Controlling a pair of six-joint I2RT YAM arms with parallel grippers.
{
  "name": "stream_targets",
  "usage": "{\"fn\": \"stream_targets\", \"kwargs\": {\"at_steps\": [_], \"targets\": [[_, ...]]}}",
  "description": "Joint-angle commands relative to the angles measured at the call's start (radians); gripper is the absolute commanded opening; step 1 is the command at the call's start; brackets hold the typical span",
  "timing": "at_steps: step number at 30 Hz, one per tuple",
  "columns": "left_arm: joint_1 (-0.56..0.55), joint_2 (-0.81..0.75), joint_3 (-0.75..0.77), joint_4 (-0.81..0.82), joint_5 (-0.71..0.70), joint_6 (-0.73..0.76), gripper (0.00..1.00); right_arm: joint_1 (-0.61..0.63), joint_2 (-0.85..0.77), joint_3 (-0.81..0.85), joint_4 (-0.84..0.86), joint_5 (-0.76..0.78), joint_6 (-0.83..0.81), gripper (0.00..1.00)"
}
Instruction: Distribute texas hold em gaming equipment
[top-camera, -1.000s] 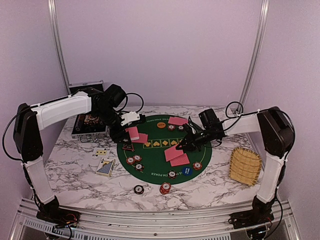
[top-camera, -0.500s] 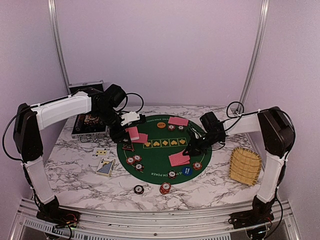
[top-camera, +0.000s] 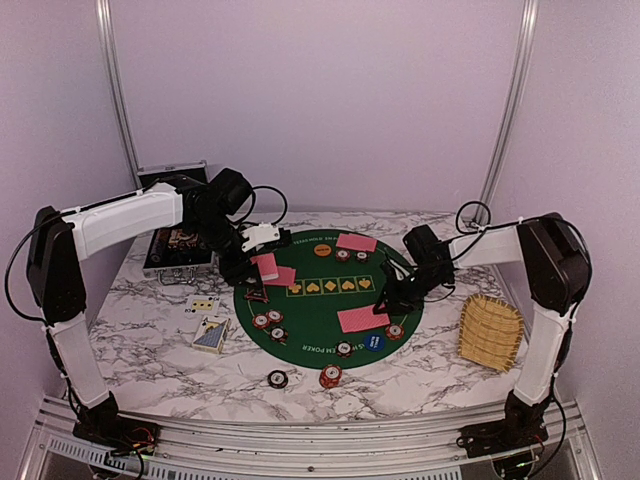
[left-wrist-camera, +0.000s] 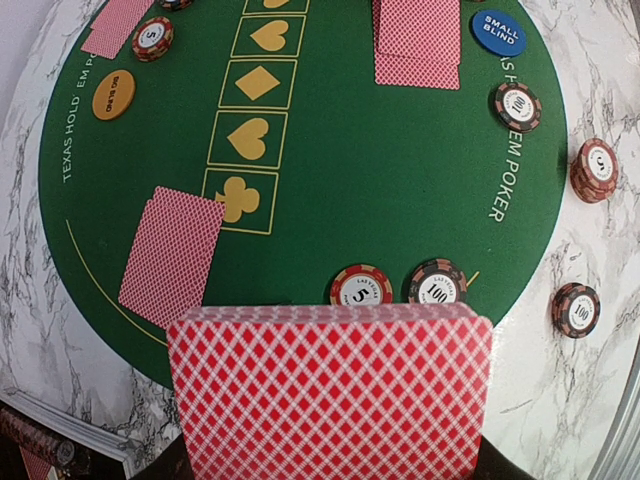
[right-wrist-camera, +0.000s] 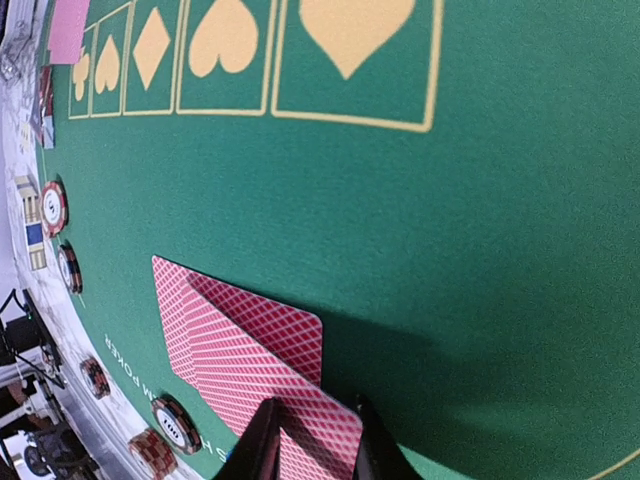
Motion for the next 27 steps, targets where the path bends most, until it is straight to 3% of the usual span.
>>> {"fn": "stream_targets", "kwargs": {"at_steps": [1, 10, 12, 15, 19, 27], "targets": [[0.003, -0.02, 0.019, -0.019, 0.025, 0.016, 0.0, -0.005, -0.04, 0.051, -0.059, 0.079, -0.034, 0.26], [0.003, -0.019, 0.021, -0.02, 0.032, 0.016, 0.0, -0.005, -0.08, 0.122, -0.112, 0.191, -0.043, 0.48], [0.003, -0.02, 0.021, -0.02, 0.036, 0.015, 0.0, -0.003, -0.11, 0.124, -0.082, 0.168, -0.021, 0.57], [0.002, -0.019, 0.024, -0.02, 0.037, 0.011, 0.0, 0.013, -0.155, 0.112, 0.008, 0.092, 0.04, 0.78], [0.001, -0.016, 0.027, -0.02, 0.038, 0.013, 0.0, 0.063, -0.162, 0.111, 0.163, -0.037, 0.163, 0.93], [-0.003, -0.014, 0.038, -0.02, 0.039, 0.006, 0.0, 0.21, -0.021, 0.233, 0.446, -0.205, 0.411, 0.99]]}}
